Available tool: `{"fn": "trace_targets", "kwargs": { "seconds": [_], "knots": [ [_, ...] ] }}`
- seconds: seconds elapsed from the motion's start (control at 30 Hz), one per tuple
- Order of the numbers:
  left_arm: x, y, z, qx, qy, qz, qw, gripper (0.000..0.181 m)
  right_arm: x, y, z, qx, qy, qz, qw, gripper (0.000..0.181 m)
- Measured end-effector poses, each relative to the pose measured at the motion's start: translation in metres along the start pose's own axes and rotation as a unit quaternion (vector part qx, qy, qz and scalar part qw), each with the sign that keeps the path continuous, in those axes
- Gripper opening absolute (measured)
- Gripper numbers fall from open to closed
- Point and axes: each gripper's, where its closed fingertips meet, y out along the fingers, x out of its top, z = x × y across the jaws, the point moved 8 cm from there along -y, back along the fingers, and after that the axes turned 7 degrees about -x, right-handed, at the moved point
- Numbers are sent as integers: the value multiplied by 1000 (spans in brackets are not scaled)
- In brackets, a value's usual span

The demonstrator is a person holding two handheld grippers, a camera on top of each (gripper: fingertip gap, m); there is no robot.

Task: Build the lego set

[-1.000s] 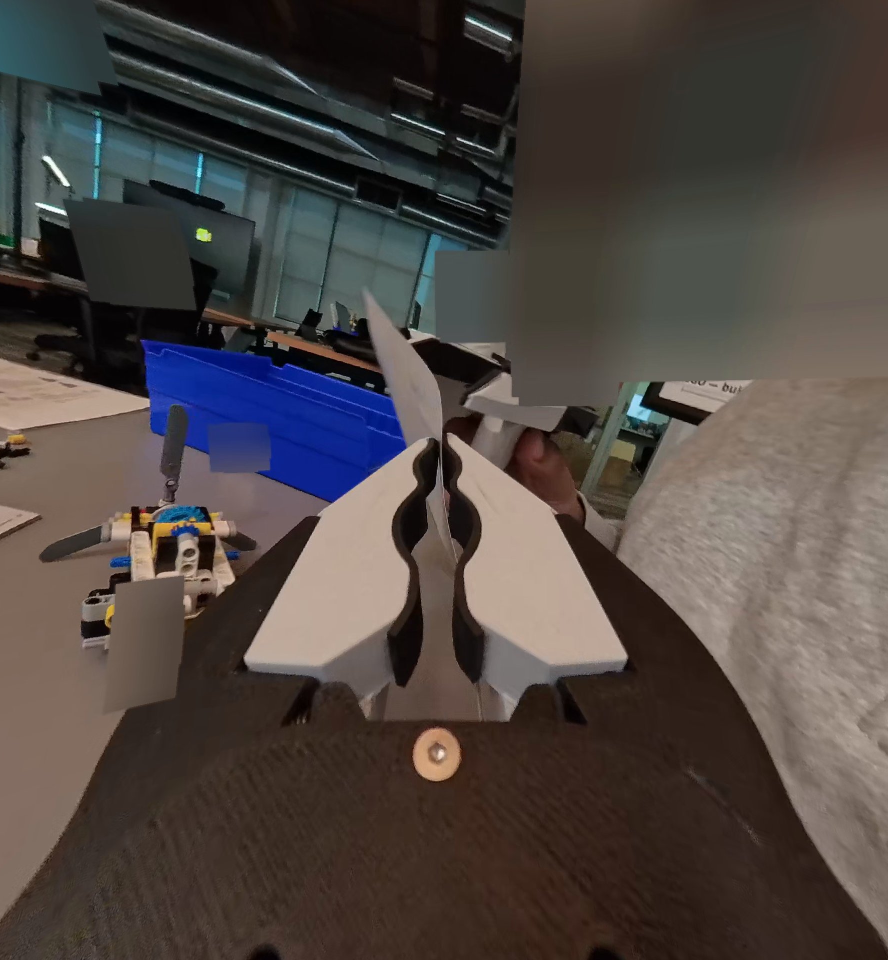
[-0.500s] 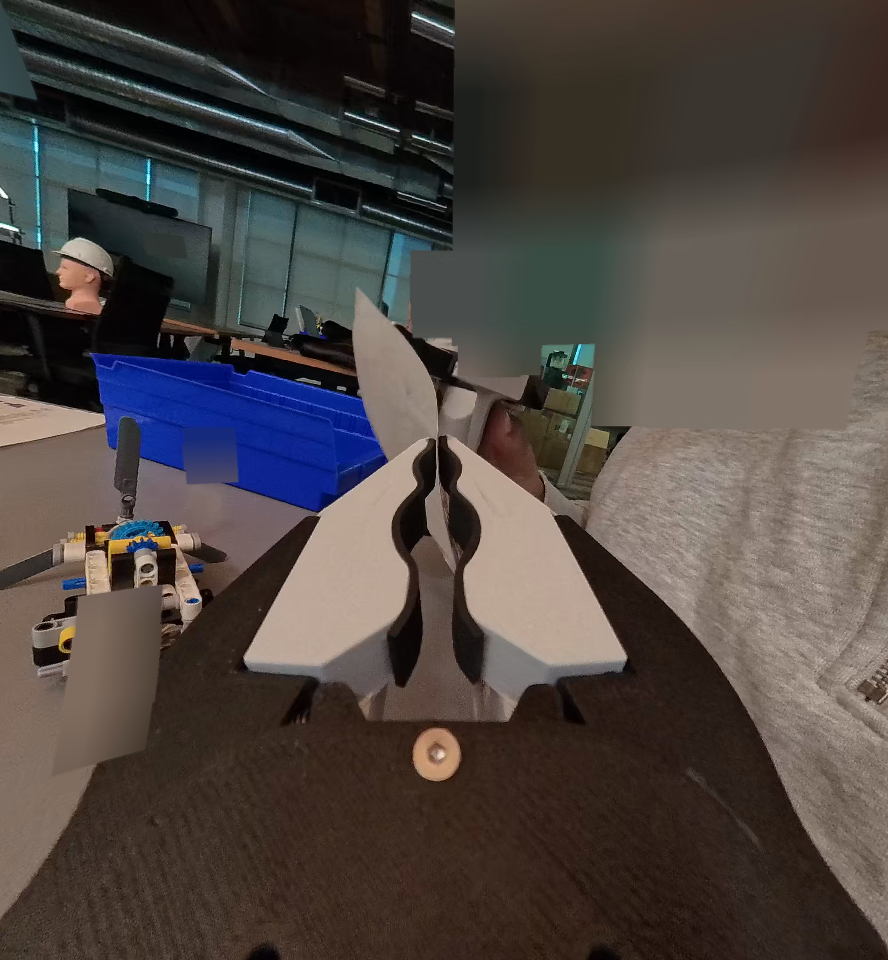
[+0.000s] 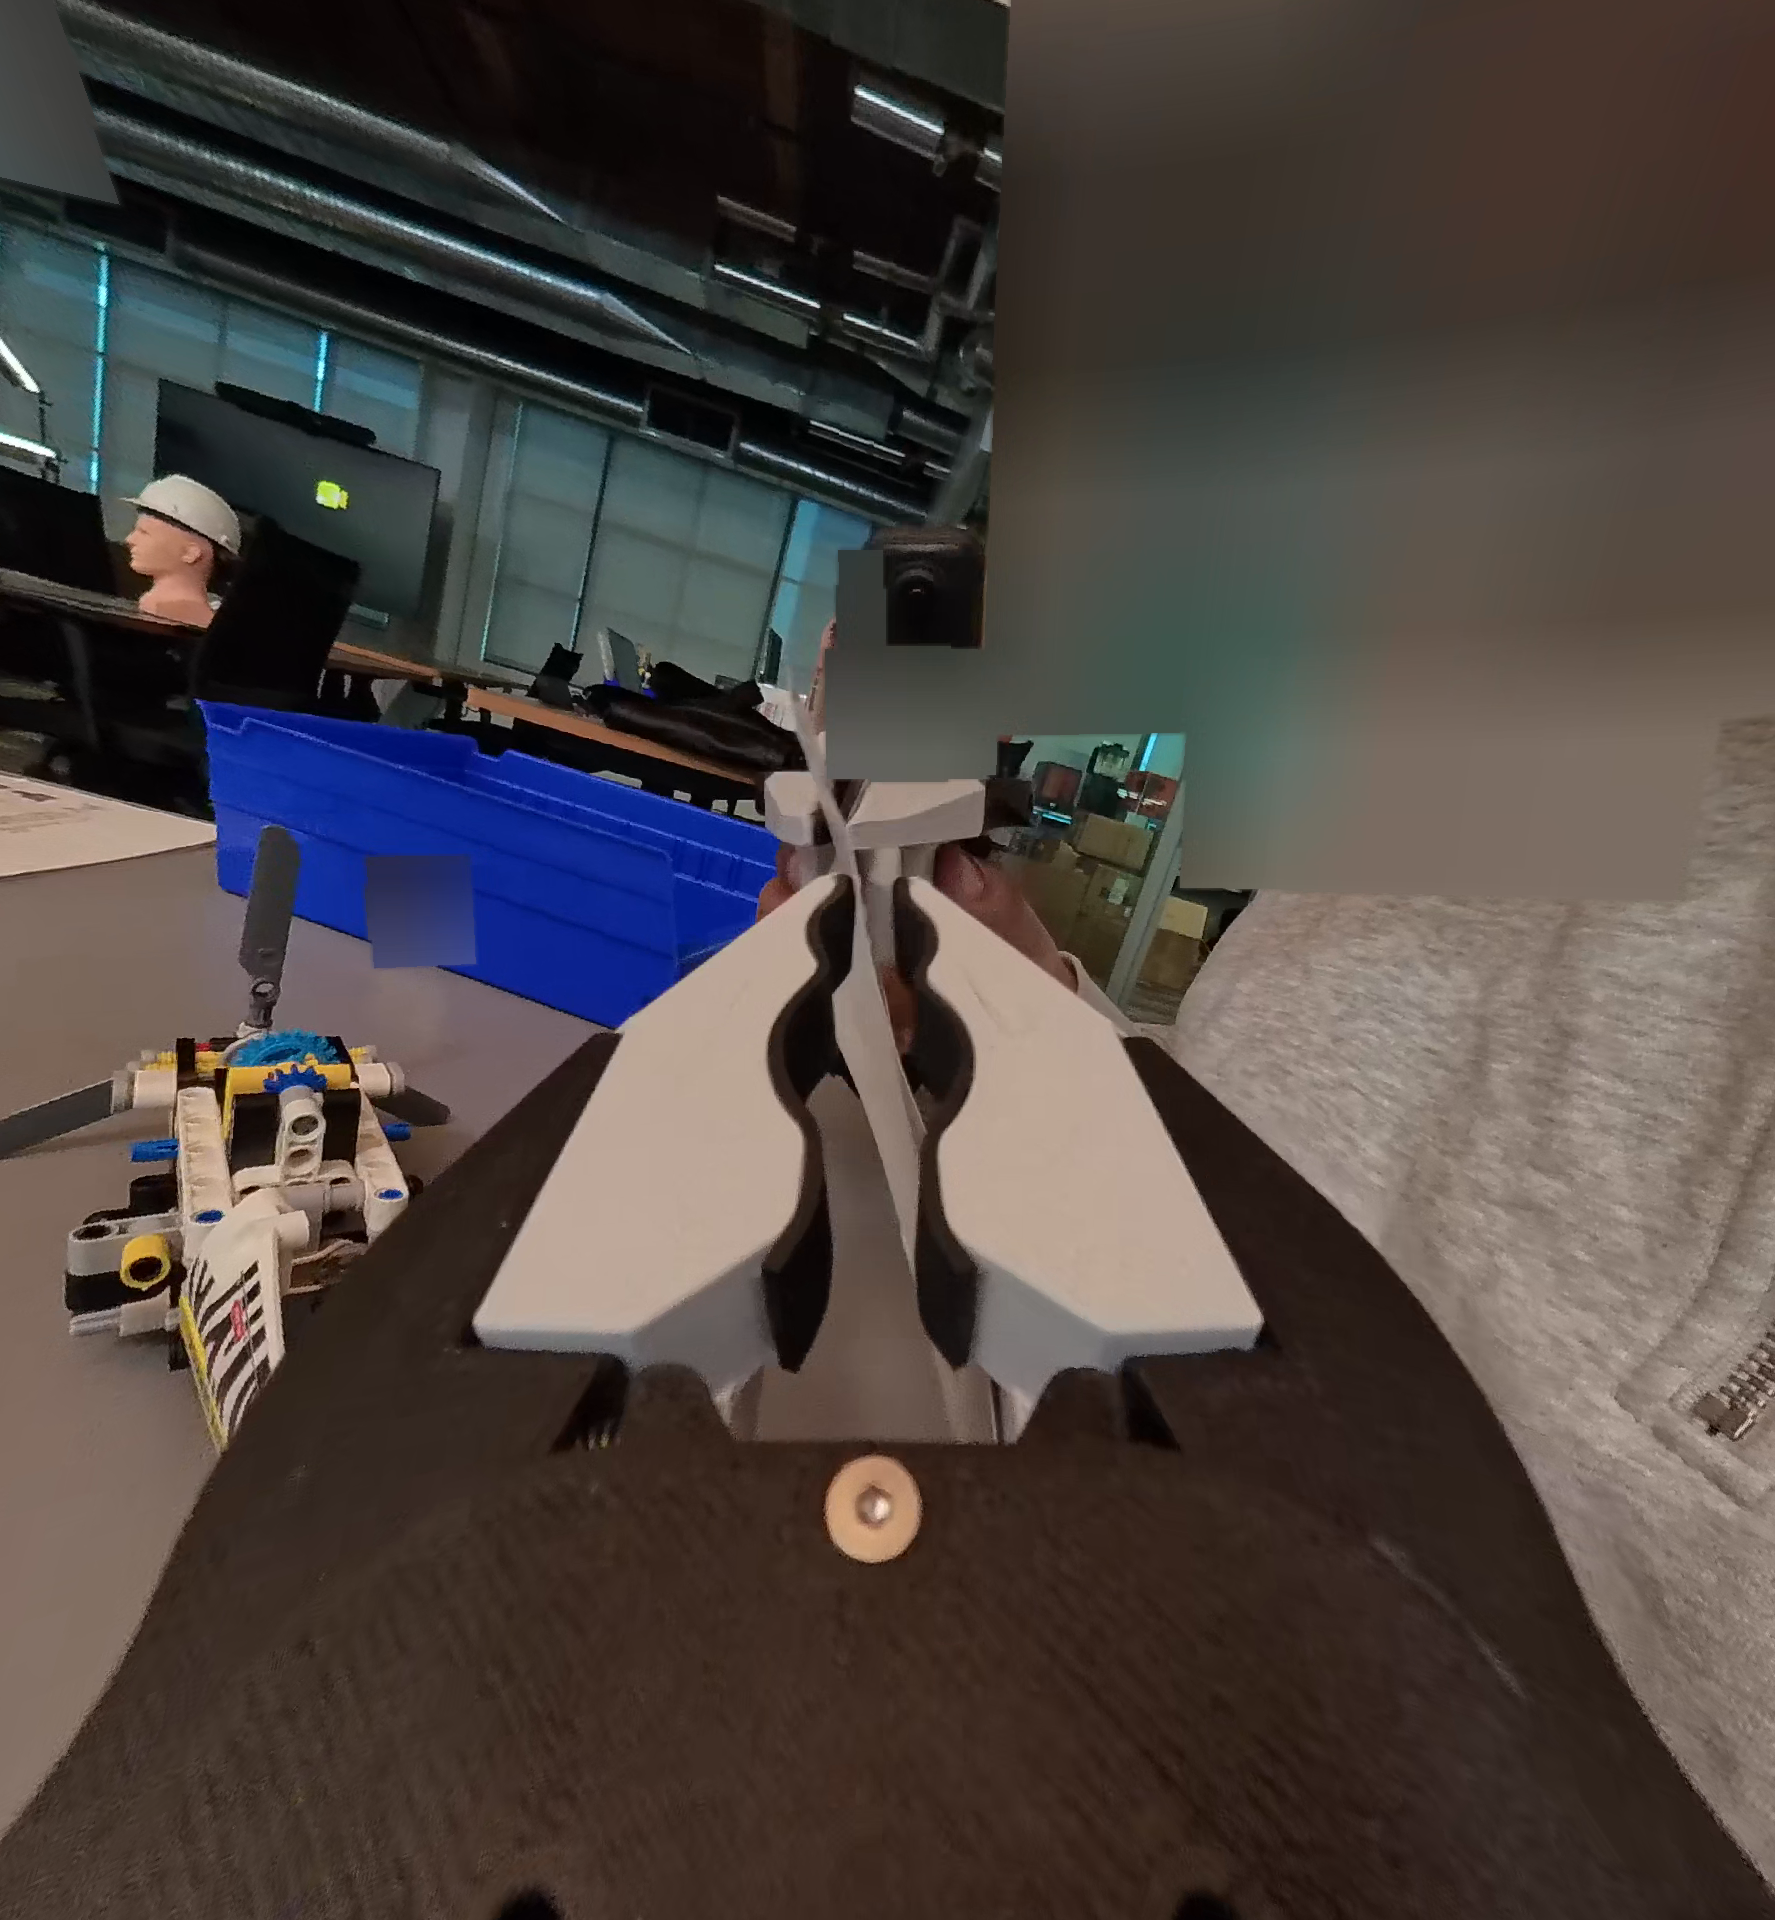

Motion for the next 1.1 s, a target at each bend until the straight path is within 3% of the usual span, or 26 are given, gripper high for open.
{"fn": "trace_targets", "kwargs": {
  "seconds": [0.33, 0.6, 0.77, 0.93, 1.1],
  "knots": [
    [-3, -1, 1, 39, 56, 28, 997, 5, -7, -5, -12, 60, 130, 17, 990, 0],
    [-4, -2, 0, 34, 66, 40, 996, 0, -10, -4, -17, 38, 142, 21, 989, 6],
    [-2, -7, 10, 69, 29, 28, 997, 0, 11, -13, -12, -70, -15, -61, 996, 27],
    [1, -10, 14, 69, -10, 3, 998, 0, 14, -4, 18, -146, -236, -67, 958, 33],
    [1, -10, 12, 61, -11, -3, 998, 0, 0, 17, 24, -143, -273, -10, 951, 28]
  ]
}}
